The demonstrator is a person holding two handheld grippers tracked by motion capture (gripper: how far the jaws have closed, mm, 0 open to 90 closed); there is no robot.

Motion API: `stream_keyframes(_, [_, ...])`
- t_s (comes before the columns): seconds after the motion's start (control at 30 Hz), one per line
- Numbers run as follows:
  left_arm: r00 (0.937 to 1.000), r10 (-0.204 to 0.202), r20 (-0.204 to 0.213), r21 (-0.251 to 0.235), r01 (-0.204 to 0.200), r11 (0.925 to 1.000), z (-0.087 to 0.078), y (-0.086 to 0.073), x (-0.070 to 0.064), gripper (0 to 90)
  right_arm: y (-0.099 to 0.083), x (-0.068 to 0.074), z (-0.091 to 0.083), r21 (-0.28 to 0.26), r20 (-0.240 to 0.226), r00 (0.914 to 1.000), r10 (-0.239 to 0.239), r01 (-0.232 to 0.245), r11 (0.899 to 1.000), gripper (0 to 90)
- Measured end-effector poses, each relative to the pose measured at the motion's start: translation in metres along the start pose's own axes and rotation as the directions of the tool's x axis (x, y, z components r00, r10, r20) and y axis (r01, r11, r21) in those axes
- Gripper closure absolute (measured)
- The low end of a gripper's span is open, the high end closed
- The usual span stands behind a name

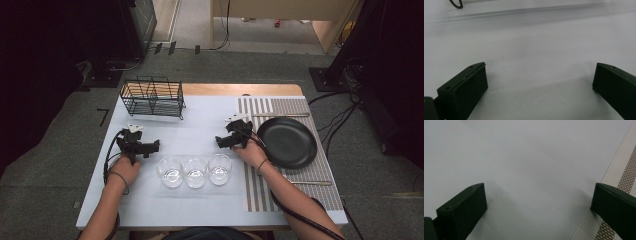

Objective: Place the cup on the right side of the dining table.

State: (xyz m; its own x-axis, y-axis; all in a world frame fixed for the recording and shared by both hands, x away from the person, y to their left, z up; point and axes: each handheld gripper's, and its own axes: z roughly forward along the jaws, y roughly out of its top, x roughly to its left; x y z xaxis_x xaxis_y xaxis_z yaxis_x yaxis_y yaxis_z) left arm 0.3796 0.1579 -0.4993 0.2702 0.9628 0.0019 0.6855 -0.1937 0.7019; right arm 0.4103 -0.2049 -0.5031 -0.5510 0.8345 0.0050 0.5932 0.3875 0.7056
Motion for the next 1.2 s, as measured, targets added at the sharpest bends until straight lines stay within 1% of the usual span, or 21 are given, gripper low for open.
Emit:
stream_keyframes(0.23, [1.0000,0.000,0.001,0.000,0.000,1.0000,0.000,0.000,0.000,0.0,0.001,-0.001,0.001,0.001,-0.008,0.9999,-0.006,0.006,1.000,0.0])
stream_keyframes(0.3, [1.0000,0.000,0.001,0.000,0.000,1.0000,0.000,0.000,0.000,0.0,0.003,-0.001,0.000,0.017,-0.003,1.0000,-0.006,0.006,1.000,0.0])
stream_keyframes(0.43, [1.0000,0.000,0.001,0.000,0.000,1.0000,0.000,0.000,0.000,0.0,0.004,0.000,0.000,0.029,-0.001,1.0000,-0.003,0.003,1.000,0.0])
stream_keyframes(0.47, [1.0000,0.000,0.001,0.000,0.000,1.0000,0.000,0.000,0.000,0.0,0.005,0.000,0.000,0.041,0.003,1.0000,0.001,-0.001,0.999,0.5])
stream_keyframes(0.7, [1.0000,0.000,0.001,0.000,0.000,1.0000,0.000,0.000,0.000,0.0,0.008,0.001,-0.001,0.065,0.012,0.9999,0.008,-0.008,0.998,0.7])
stream_keyframes(0.73, [1.0000,-0.001,0.001,0.000,0.001,1.0000,0.000,0.000,0.000,0.0,0.008,0.002,-0.001,0.069,0.010,0.9999,0.009,-0.010,0.998,0.9])
stream_keyframes(0.83, [1.0000,-0.001,0.001,0.000,0.001,1.0000,0.000,0.000,0.000,0.0,0.010,0.002,-0.002,0.075,0.006,0.9999,0.013,-0.013,0.997,5.2])
stream_keyframes(0.87, [1.0000,-0.001,0.001,0.000,0.001,1.0000,0.000,0.000,0.000,0.0,0.010,0.003,-0.002,0.076,-0.002,0.9999,0.015,-0.014,0.997,7.2])
stream_keyframes(1.03, [1.0000,-0.001,0.002,0.000,0.001,1.0000,0.000,0.000,0.000,0.0,0.011,0.003,-0.004,0.082,-0.021,0.9997,0.015,-0.013,0.997,7.6])
stream_keyframes(1.1, [1.0000,-0.001,0.002,0.000,0.001,1.0000,0.000,0.000,0.000,0.0,0.011,0.003,-0.004,0.081,-0.024,0.9995,0.021,-0.019,0.997,7.7])
stream_keyframes(1.2, [1.0000,-0.001,0.002,0.000,0.001,1.0000,0.000,0.000,0.000,0.0,0.012,0.002,-0.005,0.082,-0.027,0.9995,0.016,-0.014,0.997,7.7])
